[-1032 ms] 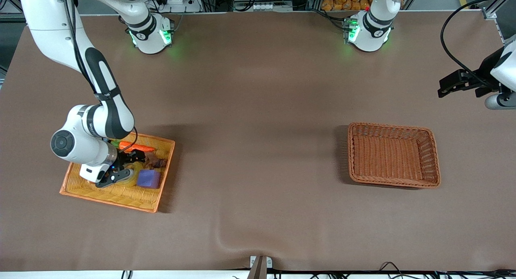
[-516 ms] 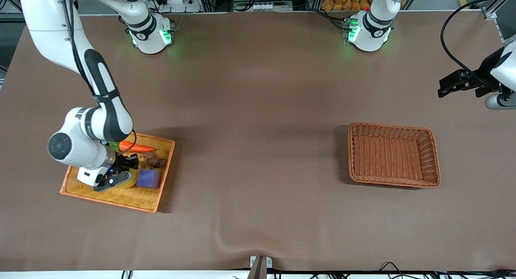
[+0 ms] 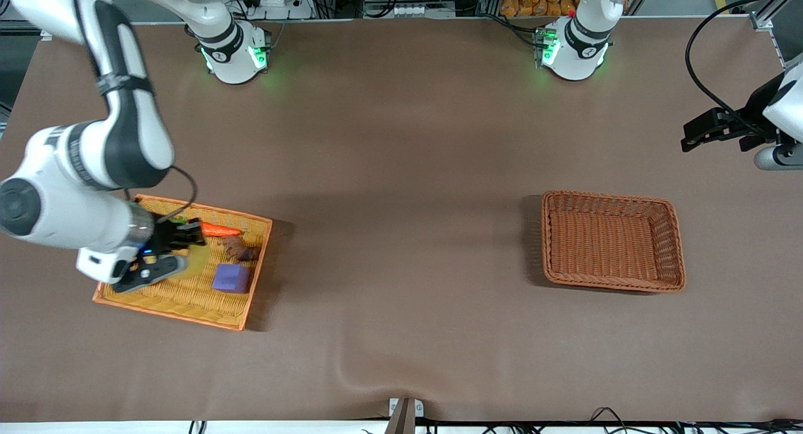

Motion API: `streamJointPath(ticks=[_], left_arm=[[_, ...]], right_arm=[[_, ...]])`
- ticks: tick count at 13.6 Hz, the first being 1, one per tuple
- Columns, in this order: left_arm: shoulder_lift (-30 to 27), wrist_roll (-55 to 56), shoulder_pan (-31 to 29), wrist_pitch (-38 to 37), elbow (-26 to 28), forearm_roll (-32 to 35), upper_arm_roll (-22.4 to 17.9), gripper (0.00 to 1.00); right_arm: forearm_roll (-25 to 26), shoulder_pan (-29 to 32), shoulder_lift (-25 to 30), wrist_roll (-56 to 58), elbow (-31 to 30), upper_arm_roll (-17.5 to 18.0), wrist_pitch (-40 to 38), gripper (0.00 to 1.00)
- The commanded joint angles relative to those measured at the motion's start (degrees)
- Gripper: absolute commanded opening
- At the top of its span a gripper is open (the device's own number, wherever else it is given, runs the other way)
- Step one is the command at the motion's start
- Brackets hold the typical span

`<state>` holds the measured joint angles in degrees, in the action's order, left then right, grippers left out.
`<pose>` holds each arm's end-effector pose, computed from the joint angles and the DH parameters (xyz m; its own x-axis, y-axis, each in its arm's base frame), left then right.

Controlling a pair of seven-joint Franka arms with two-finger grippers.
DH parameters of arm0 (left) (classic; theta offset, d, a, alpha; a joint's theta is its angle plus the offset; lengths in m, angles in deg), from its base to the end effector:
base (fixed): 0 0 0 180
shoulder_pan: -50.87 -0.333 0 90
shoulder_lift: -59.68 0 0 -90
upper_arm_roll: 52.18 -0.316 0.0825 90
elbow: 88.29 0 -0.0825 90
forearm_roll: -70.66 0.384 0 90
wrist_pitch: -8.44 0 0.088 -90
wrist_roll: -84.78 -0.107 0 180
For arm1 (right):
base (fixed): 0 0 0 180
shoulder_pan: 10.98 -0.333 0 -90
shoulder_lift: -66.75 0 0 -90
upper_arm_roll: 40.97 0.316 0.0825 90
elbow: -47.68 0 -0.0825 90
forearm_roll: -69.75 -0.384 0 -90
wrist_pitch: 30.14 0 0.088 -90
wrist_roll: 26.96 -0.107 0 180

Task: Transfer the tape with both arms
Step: 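Grasp the tape roll with the right gripper and carry it out, then set the tape roll on the table and open the right gripper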

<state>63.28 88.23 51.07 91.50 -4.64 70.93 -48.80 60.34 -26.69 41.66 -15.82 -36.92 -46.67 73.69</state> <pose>0.5607 -0.0334 0.6309 0.9973 -0.0017 -0.0728 -0.0021 -1.0000 -0.0054 0.6603 0.1404 0.4188 0.9418 0.3270 -0.0779 0.3156 -0.9400 -0.1299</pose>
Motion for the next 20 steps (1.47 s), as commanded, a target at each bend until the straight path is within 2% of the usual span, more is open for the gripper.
streamJointPath(ticks=[1,3,7,11,12,14,15,16,17,18,20], left_arm=[[0.26,-1.25,0.24,-0.79,-0.85,0.96,0.14,1.0],[0.52,-1.25,0.24,-0.79,-0.85,0.96,0.05,1.0],[0.52,-1.25,0.24,-0.79,-0.85,0.96,0.14,1.0],[0.52,-1.25,0.15,-0.79,-0.85,0.96,0.14,1.0],[0.52,-1.25,0.15,-0.79,-0.85,0.96,0.05,1.0],[0.52,-1.25,-0.03,-0.79,-0.85,0.96,0.14,1.0],[0.52,-1.25,-0.03,-0.79,-0.85,0.96,0.14,1.0],[0.52,-1.25,0.06,-0.79,-0.85,0.96,0.14,1.0],[0.52,-1.17,0.15,-0.79,-0.85,0.88,0.14,1.0],[0.52,-1.16,0.23,-0.79,-0.85,0.87,0.14,1.0],[0.61,-0.9,0.41,-0.79,-0.85,0.87,0.14,1.0]], right_arm=[[-0.52,-8.88,-5.29,-9.89,5.66,-0.54,0.22,0.0],[-0.52,-15.03,-10.47,-18.74,10.15,-0.54,2.67,0.0],[-0.34,-26.55,-19.18,-35.45,12.36,-0.37,19.01,0.0],[-0.52,-31.23,-28.23,-41.73,20.07,1.2,23.78,0.0],[-0.52,-31.41,-29.12,-41.99,20.36,2.43,24.65,0.0],[-0.52,-32.98,-30.88,-43.47,20.1,2.71,27.02,0.02],[-0.52,-33.16,-31.5,-46.53,20.1,2.71,28.51,0.13],[-0.52,-32.82,-31.16,-47.69,20.1,2.71,28.53,0.38],[-0.61,-32.29,-30.02,-47.71,20.1,2.71,27.83,0.75],[-0.08,-32.11,-28.53,-47.62,20.1,2.62,26.17,1.0],[-0.17,-30.54,-23.1,-47.53,19.92,2.36,19.35,1.0]])
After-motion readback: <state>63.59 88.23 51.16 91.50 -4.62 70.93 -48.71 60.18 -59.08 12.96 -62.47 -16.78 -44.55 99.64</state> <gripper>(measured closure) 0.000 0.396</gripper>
